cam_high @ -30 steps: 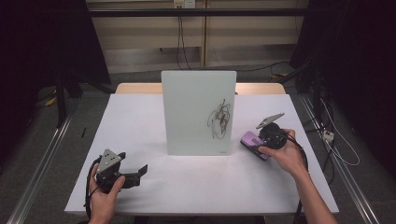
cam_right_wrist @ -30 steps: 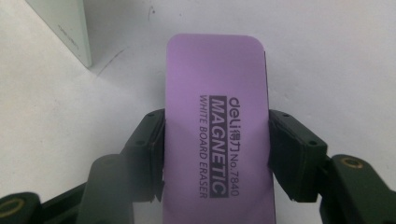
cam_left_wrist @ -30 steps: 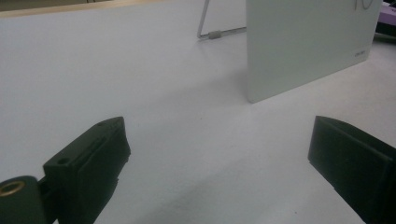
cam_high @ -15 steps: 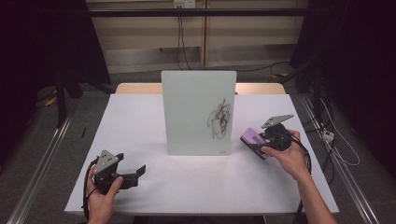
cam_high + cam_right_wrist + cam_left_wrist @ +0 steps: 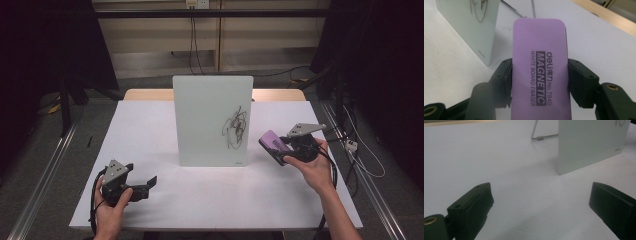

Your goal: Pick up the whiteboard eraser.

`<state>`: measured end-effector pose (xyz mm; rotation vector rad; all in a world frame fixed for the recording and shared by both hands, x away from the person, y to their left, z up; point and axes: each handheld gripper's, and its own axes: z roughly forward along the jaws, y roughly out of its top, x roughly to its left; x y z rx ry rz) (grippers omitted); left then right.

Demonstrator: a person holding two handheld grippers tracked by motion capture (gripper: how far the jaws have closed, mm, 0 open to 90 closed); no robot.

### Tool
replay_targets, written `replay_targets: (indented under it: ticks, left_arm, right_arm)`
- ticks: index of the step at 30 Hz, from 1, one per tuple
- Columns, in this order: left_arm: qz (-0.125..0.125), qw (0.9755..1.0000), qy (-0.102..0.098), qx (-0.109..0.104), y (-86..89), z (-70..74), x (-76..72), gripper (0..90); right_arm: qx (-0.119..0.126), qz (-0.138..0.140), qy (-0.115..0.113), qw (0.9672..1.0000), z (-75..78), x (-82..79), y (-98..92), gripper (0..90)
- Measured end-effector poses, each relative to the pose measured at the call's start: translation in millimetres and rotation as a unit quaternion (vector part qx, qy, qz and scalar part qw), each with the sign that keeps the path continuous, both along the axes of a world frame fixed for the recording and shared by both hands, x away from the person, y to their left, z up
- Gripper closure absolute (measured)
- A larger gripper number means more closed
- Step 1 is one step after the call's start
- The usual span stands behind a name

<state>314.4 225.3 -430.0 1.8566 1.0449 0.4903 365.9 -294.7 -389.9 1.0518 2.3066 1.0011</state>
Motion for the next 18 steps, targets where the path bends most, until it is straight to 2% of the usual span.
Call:
replay_targets:
  ticks: [18]
  left_arm:
    - [-0.001,1.0000,-0.002,0.006,-0.8,0.3,-1.5,5.1]
  right_arm:
    - [0.020,0.003,-0.060,0.9980,19.5,-12.1,-0.5,41.4]
